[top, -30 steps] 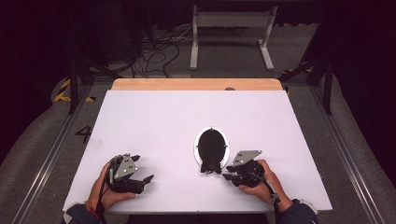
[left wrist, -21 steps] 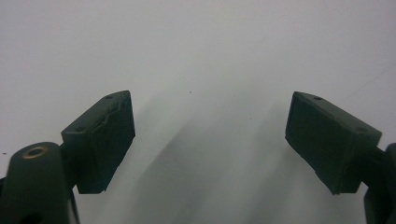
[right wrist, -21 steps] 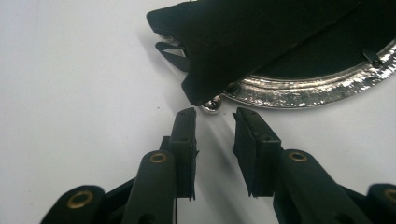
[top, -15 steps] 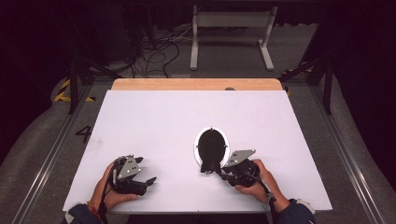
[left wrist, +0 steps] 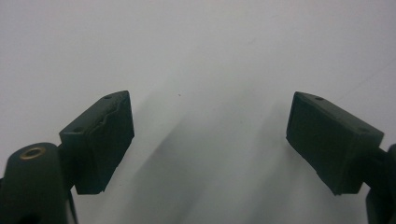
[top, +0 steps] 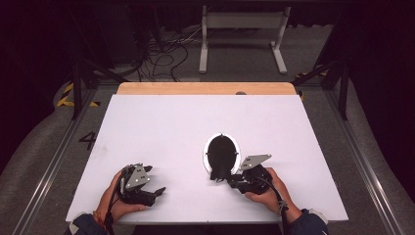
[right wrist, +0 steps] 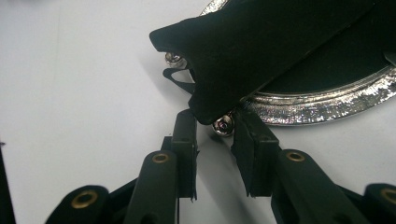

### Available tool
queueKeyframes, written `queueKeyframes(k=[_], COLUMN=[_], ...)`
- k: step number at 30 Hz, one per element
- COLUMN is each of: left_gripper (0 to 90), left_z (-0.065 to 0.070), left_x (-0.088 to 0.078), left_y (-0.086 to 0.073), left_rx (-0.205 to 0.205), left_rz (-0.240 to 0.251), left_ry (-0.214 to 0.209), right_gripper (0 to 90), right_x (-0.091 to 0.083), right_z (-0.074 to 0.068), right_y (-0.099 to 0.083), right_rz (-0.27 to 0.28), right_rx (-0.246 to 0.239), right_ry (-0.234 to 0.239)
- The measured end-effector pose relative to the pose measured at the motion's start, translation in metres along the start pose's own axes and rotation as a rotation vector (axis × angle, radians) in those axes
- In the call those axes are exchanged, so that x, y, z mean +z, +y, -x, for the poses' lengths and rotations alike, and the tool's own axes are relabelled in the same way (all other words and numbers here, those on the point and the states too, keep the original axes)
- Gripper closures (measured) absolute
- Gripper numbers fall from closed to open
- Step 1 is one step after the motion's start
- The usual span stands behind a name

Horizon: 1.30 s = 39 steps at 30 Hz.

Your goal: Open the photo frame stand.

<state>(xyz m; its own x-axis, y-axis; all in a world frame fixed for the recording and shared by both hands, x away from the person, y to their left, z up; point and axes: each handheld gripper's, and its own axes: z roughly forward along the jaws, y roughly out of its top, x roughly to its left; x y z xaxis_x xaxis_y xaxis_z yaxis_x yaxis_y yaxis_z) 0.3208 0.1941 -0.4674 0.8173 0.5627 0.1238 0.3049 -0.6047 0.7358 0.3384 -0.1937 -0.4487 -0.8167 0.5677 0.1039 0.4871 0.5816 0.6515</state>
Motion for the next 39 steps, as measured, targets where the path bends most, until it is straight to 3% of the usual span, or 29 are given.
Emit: queueKeyframes(k=[5,10,14,21,27,31,35,37,39], left_gripper=[15.6,15.6,15.4,15.2,15.2,15.1,15.0,15.0,14.7], left_z=[0.001,0.002,0.002,0.002,0.002,0.002,0.002,0.001,-0.001], left_x=[0.002,0.004,0.005,0.006,0.006,0.006,0.007,0.008,0.012], left_y=[0.001,0.001,0.003,0.004,0.005,0.005,0.006,0.009,0.014], left_rx=[0.004,0.008,0.012,0.003,0.006,0.011,0.007,0.001,-0.011], left_rz=[-0.004,-0.021,-0.028,-0.032,-0.032,-0.032,-0.03,-0.018,-0.011], left_ry=[-0.007,0.002,0.01,0.017,0.011,0.011,0.01,0.006,-0.001], right_gripper=[67.5,61.3,57.6,53.9,48.0,48.6,53.4,55.6,58.6], right_x=[0.001,0.003,0.005,0.002,0.005,0.006,0.006,0.007,0.008], right_z=[0.006,0.021,0.029,0.03,0.028,0.03,0.033,0.037,0.04], right_y=[-0.001,-0.005,-0.007,-0.005,-0.007,-0.007,-0.007,-0.009,-0.008], right_rz=[0.023,0.072,0.098,0.14,0.115,0.13,0.153,0.18,0.201], right_rx=[0.07,0.227,0.296,0.338,0.298,0.317,0.365,0.431,0.529], right_ry=[0.052,0.173,0.237,0.247,0.262,0.276,0.296,0.311,0.334])
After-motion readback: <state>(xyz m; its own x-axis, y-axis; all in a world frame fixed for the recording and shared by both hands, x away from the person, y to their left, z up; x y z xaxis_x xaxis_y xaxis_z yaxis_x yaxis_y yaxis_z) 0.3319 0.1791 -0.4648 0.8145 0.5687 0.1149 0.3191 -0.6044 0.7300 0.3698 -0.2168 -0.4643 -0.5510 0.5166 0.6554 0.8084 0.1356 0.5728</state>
